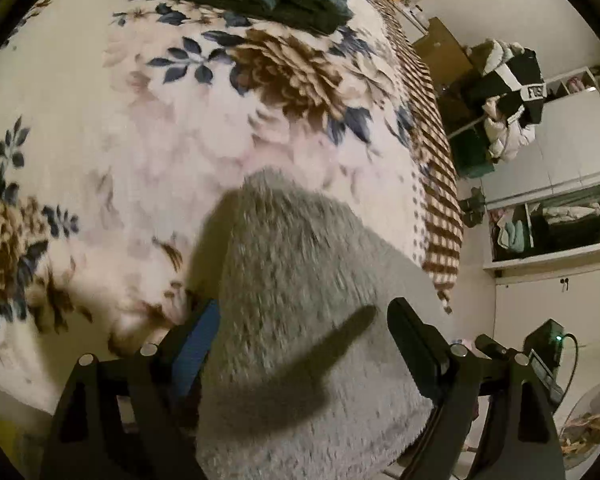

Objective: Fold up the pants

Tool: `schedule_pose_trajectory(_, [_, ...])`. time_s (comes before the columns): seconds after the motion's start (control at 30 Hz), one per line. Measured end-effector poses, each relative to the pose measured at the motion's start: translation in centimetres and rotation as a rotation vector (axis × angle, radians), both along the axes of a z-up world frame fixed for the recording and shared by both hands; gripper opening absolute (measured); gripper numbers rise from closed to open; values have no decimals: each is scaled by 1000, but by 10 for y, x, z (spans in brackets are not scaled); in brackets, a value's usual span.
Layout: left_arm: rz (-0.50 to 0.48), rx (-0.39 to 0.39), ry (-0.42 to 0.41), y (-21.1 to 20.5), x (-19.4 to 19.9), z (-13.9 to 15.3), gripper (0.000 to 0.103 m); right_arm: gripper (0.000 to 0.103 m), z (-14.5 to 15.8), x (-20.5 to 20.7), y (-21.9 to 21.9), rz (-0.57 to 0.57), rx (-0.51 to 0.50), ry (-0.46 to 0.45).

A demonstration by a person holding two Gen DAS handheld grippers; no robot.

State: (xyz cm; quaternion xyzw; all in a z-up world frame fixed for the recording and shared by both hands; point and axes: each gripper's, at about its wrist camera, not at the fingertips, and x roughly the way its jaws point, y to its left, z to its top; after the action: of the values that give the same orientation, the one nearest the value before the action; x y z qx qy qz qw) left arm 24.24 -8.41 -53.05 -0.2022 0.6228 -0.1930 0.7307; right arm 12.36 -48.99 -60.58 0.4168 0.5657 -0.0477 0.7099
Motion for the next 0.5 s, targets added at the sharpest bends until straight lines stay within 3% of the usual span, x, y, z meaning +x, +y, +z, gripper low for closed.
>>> schedule_pose_trajectory(0.17, [-48,36,33,-11,32,-37,88,89,-43,42,12,60,153,37])
schedule_pose_trajectory(0.27, [-42,48,73,-3,43,-61,98,89,-55,62,32,191,-31,89])
schedule_pose_trajectory(0.33, [-16,15,112,8,47,-72,102,89,-61,67,37,241,-143,131])
schedule_pose_trajectory(0.43, [6,-41,124,18,41,-61,102,89,-51,64,33,221,-126,117])
schedule_pose_trajectory(0.5, [21,-108,67,27,28,-35,102,91,-37,49,23,177,-58,73])
